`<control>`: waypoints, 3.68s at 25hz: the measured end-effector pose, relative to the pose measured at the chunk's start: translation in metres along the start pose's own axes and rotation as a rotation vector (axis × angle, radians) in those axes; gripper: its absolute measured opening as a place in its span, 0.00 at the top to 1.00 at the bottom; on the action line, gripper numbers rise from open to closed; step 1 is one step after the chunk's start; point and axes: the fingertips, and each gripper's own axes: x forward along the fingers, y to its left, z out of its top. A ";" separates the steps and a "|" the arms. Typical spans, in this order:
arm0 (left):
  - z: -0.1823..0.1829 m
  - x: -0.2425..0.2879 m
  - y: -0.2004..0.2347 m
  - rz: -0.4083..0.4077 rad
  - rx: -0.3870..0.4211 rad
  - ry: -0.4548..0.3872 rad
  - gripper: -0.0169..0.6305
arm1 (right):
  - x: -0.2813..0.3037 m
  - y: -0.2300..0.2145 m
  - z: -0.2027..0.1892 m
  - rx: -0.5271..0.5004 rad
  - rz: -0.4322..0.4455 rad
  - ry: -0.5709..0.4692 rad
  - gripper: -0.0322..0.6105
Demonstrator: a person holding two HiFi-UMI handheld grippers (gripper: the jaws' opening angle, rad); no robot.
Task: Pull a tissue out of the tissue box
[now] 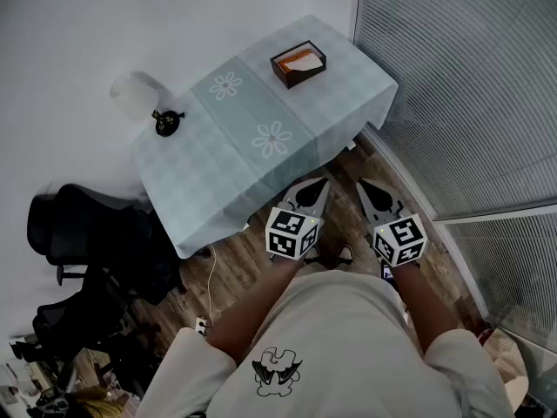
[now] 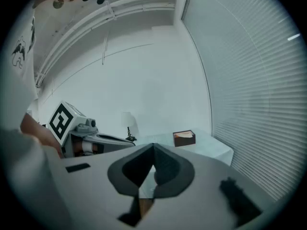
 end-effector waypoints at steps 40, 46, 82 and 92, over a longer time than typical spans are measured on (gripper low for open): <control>0.036 0.080 0.129 0.027 -0.037 -0.010 0.96 | 0.145 -0.076 0.021 0.033 -0.015 0.006 0.94; 0.080 0.160 0.194 0.127 -0.083 -0.022 0.96 | 0.228 -0.155 0.048 0.022 0.068 0.040 0.94; 0.111 0.271 0.383 0.360 -0.202 0.045 0.96 | 0.493 -0.215 -0.022 -0.275 0.368 0.457 0.71; 0.094 0.274 0.391 0.372 -0.238 0.087 0.96 | 0.510 -0.195 -0.053 -0.523 0.378 0.520 0.63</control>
